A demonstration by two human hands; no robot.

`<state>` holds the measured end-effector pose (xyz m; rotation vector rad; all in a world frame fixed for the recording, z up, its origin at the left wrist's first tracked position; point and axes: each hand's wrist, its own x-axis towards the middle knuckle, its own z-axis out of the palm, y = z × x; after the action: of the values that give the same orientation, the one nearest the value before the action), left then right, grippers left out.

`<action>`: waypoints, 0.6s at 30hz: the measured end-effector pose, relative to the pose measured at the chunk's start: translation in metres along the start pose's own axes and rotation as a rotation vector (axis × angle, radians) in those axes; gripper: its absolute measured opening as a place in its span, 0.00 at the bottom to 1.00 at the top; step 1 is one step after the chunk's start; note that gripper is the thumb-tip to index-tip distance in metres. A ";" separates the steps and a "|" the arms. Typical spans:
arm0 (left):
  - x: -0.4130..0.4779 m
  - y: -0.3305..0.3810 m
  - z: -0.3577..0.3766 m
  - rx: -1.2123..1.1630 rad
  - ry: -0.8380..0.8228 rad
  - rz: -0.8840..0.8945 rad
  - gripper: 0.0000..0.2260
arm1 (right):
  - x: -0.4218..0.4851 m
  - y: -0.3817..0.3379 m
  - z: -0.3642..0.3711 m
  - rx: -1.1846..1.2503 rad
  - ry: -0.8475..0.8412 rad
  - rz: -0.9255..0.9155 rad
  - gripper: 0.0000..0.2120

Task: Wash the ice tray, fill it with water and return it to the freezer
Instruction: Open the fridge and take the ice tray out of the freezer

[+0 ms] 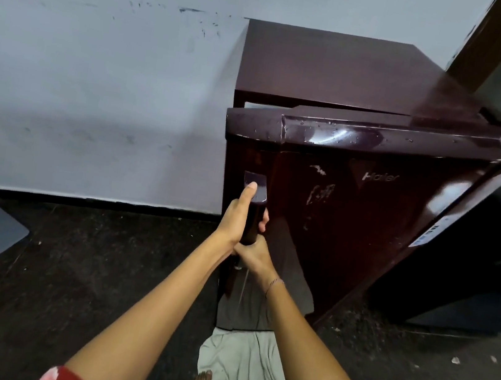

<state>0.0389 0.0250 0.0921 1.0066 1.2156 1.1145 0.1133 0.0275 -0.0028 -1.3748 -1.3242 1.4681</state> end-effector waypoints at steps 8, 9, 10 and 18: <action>-0.093 -0.016 0.043 0.365 0.688 0.136 0.23 | -0.089 0.024 -0.019 0.040 0.020 -0.102 0.04; -0.104 -0.016 0.045 0.404 0.711 0.218 0.27 | -0.101 0.030 -0.022 0.038 0.037 -0.120 0.06; -0.110 -0.018 0.045 0.412 0.688 0.297 0.32 | -0.112 0.034 -0.026 0.024 0.063 -0.133 0.10; -0.169 -0.037 0.082 0.384 0.517 0.486 0.47 | -0.214 0.017 -0.057 0.039 0.302 -0.464 0.20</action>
<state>0.1219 -0.1479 0.0951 1.4067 1.6944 1.6261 0.2087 -0.1689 0.0370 -1.1134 -1.2982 0.9313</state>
